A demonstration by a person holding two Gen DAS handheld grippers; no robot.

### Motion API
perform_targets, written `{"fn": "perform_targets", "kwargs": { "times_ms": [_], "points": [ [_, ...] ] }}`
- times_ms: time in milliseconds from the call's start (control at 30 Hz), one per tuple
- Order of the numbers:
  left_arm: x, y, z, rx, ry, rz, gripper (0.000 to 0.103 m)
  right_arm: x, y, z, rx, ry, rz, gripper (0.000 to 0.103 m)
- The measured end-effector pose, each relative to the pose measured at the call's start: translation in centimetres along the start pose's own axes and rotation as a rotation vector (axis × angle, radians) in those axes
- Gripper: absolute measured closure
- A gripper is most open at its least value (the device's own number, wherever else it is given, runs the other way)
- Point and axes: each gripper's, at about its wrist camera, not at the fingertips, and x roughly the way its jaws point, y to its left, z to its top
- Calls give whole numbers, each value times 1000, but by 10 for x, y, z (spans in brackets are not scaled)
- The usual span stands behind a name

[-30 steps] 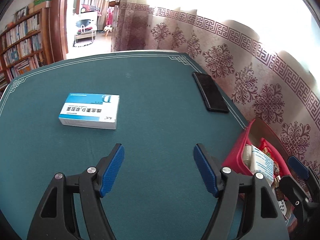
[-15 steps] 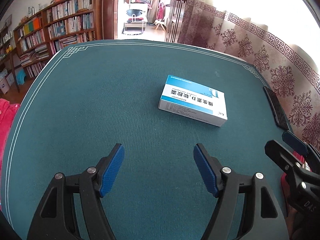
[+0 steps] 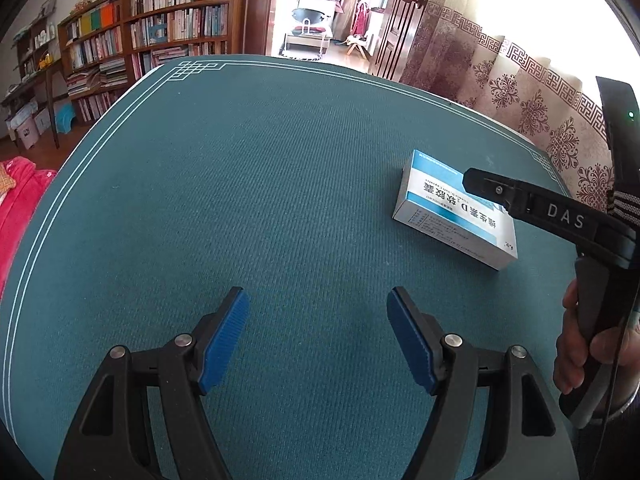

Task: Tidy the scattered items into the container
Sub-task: 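Move the right tool to the vitamin D box and close on it, then carry the vitamin D box into the red tin and open the right tool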

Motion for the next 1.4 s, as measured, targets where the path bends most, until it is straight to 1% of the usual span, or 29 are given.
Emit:
{"fn": "perform_targets", "kwargs": {
  "times_ms": [100, 167, 300, 400, 433, 567, 600, 633, 700, 767, 800, 900, 1000, 1067, 1233, 1300, 1400],
  "points": [
    [0, 0, -1, -4, 3, -4, 28, 16, -2, 4, -4, 60, 67, 21],
    [-1, 3, -1, -11, 5, -12, 28, 15, -3, 1, 5, 72, 106, 21],
    [-4, 13, 0, -45, 4, -16, 28, 6, 1, -19, -17, 97, 177, 21],
    [-5, 19, 2, -65, 2, -9, 28, -4, 10, -35, -51, 98, 191, 20],
    [-5, 21, 2, -70, 1, -7, 28, -5, 14, -39, -68, 103, 177, 20],
    [-6, 21, 5, -74, -2, -9, 28, -4, 40, -51, -204, 99, 39, 20],
    [-7, 22, 4, -73, -4, -11, 28, -2, 47, -53, -232, 98, -2, 20],
    [-8, 21, 4, -71, -7, -13, 28, -2, 51, -54, -245, 89, -24, 20],
    [-7, 20, 4, -67, -7, -17, 28, -3, 53, -55, -216, 85, -22, 21],
    [-5, 20, 4, -71, 0, -20, 28, -5, 52, -55, -187, 74, -36, 32],
    [-4, 21, 3, -72, 4, -23, 28, -8, 52, -55, -173, 74, -38, 34],
    [-2, 19, 4, -73, 6, -25, 28, -15, 49, -58, -116, 78, -37, 35],
    [-6, 17, 2, -66, 0, -37, 28, -28, 47, -64, -55, 63, -39, 35],
    [-8, 13, 0, -51, -1, -43, 28, -43, 40, -69, -16, 43, -33, 35],
    [-11, -1, -5, -10, 14, -91, 28, -91, 23, -85, 85, -30, -83, 35],
    [-13, -10, -7, 18, 14, -103, 28, -117, 11, -95, 124, -69, -121, 35],
    [-18, -24, -11, 59, 14, -127, 28, -158, -3, -109, 169, -122, -207, 35]
  ]
}}
